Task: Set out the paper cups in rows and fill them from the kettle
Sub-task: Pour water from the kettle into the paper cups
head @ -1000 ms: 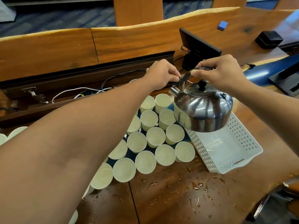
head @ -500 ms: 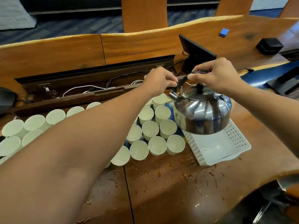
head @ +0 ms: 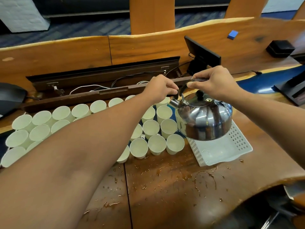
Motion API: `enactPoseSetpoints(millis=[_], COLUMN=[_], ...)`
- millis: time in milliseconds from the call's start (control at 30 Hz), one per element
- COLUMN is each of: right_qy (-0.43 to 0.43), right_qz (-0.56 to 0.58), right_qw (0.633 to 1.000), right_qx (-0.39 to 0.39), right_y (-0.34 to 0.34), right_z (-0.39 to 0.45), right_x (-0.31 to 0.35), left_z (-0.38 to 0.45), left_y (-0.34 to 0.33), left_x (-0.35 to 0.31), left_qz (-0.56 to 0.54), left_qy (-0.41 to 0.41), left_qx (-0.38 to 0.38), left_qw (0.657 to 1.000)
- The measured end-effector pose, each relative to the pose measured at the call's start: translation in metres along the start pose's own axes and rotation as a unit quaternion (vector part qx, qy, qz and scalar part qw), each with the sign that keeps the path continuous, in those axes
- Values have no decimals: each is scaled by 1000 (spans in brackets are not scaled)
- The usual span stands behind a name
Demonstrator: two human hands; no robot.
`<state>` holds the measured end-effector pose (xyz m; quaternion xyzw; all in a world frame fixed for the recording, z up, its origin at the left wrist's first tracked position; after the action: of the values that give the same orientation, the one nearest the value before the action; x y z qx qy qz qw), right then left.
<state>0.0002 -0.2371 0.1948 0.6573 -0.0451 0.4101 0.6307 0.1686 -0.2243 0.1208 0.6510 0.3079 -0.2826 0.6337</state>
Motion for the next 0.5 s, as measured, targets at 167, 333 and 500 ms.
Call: enactPoseSetpoints(millis=[167, 333, 500], right_qy=[-4, -6, -4], right_qz=[2, -11, -19], right_qw=[1000, 1000, 1000], right_qx=[-2, 1, 10], right_y=[-5, -9, -14], right_z=[3, 9, 12], right_x=[-3, -3, -5], left_z=[0, 1, 2], left_y=[0, -2, -6], left_x=[1, 5, 8], left_qz=[5, 12, 16], left_qy=[1, 6, 12], left_qx=[4, 12, 16], left_qw=[1000, 1000, 1000])
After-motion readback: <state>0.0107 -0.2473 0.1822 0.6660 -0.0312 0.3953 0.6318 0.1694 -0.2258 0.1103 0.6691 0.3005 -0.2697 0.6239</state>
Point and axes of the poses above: each hand's wrist, its own z-axis towards the middle knuckle, its own y-axis out of the back of the hand, x = y × z, the point moved 8 cm from there along z, towards the middle knuckle
